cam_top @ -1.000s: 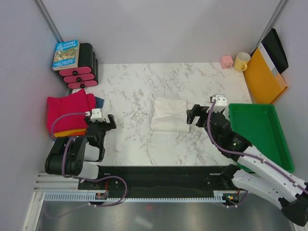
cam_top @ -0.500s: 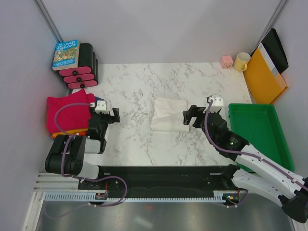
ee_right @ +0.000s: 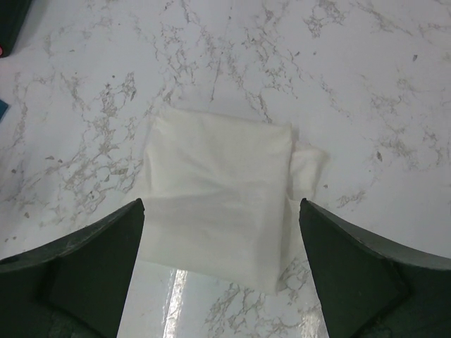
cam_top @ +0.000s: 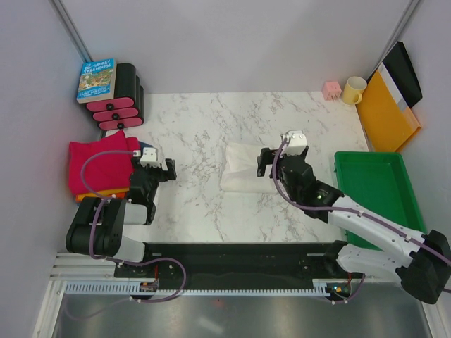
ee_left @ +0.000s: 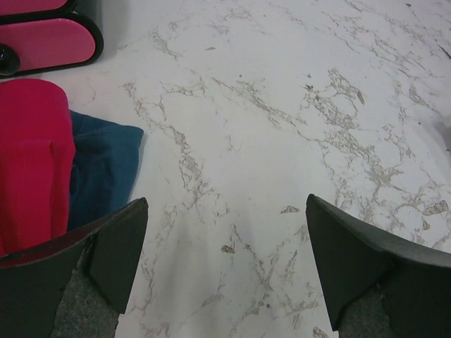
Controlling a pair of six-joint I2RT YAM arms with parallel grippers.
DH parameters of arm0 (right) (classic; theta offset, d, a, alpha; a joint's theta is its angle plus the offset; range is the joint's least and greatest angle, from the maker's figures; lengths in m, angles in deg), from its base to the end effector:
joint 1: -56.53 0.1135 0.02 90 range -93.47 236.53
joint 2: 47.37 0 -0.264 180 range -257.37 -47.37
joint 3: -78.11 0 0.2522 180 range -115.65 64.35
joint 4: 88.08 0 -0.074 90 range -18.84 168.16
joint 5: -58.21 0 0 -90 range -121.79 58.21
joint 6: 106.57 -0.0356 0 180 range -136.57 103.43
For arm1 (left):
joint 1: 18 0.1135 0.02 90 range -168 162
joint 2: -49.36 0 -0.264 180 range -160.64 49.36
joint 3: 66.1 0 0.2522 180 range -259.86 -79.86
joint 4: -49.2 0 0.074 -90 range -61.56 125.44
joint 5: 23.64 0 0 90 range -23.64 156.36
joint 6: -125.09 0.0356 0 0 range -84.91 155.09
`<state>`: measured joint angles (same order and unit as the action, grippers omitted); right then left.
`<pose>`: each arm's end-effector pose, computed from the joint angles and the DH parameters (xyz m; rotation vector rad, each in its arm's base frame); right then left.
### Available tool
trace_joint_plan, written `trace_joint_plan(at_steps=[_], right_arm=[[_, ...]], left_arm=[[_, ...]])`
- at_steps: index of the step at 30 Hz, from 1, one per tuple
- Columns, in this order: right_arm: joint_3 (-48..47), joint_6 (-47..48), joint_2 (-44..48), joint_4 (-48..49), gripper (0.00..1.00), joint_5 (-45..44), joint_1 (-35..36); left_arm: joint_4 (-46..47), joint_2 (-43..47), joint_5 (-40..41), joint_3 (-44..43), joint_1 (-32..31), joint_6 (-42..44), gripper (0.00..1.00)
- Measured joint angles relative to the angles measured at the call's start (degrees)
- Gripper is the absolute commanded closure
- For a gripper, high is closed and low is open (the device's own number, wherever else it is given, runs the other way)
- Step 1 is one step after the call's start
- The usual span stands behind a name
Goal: Fold and stack the t-shirts
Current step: Put the neatly folded tshirt into the corner of the board with the left arm
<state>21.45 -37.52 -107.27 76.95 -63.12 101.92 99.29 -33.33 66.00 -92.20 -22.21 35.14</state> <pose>0.1807 0.1568 0.2950 -0.0241 1.8509 0.2925 0.2335 -0.0174 0.1524 0.0673 1.6832 -0.0599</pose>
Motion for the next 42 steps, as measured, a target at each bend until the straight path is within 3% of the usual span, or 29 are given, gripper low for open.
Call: trace_joint_plan(at_steps=[5, 13, 20, 23, 26, 29, 30, 32, 33, 35, 36, 38, 39, 40, 42], right_arm=[[-6.91, 0.04, -7.48, -2.56, 0.02, -5.01, 0.63], [-36.54, -9.27, -25.14, -24.35, 0.02, -11.54, 3.8], [-36.52, -19.21, -26.05, -32.33, 0.02, -17.86, 9.29], [-32.46, -21.18, -25.18, -31.8, 0.02, -18.62, 9.09], [-34.84, -22.36, -29.75, -35.5, 0.02, -19.74, 8.87], [-41.86, -23.28, -38.05, -39.78, 0.27, -22.18, 9.2], [-44.72, -23.85, -41.57, -41.51, 0.4, -23.23, 9.4], [-47.04, -24.24, -45.88, -42.93, 0.43, -24.13, 9.6], [-47.28, -24.15, -47.34, -43.28, 0.37, -24.13, 9.57], [-46.99, -24.02, -49.0, -43.15, 0.35, -22.25, 9.25], [-46.12, -23.85, -49.09, -41.81, 0.42, -21.07, 8.68], [-42.29, -23.19, -47.89, -37.83, 0.69, -16.9, 6.54], [-39.69, -22.99, -47.04, -35.26, 0.91, -14.67, 4.87], [-37.09, -23.04, -46.21, -33.33, 1.0, -12.76, 2.95], [-34.07, -22.99, -45.77, -31.01, 1.0, -9.7, -0.76]], left_arm=[[-0.11, 0.0, -0.02, 0.0, 0.0, 0.0, 0.0], [-0.35, 0.0, -0.02, 0.0, 0.0, 0.02, 0.0], [-0.98, 0.22, -1.44, -0.02, 0.07, 0.37, 0.0], [-14.8, 3.08, -5.84, -5.01, 0.33, 2.14, 0.0], [-42.25, -1.27, -9.51, -26.88, 0.26, 3.54, 0.0], [-57.81, -7.8, -9.27, -47.17, 0.63, 1.92, 0.0], [-63.01, -9.7, -11.61, -53.09, 1.38, 0.79, 0.0], [-69.29, -12.24, -19.93, -58.31, 3.45, -0.72, 0.0], [-72.15, -13.49, -24.55, -59.36, 4.44, -1.29, 0.0], [-78.07, -15.82, -29.75, -59.43, 5.42, -1.7, 0.0], [-80.41, -16.48, -29.9, -58.99, 4.98, -1.68, 0.0], [-84.85, -17.07, -29.24, -57.18, 1.64, -1.22, 0.0], [-86.55, -17.03, -29.05, -56.3, -0.85, -0.92, 0.0], [-87.76, -16.98, -28.72, -55.82, -3.58, -0.81, 0.0], [-89.15, -17.0, -28.41, -55.69, -8.15, -0.87, 0.0]])
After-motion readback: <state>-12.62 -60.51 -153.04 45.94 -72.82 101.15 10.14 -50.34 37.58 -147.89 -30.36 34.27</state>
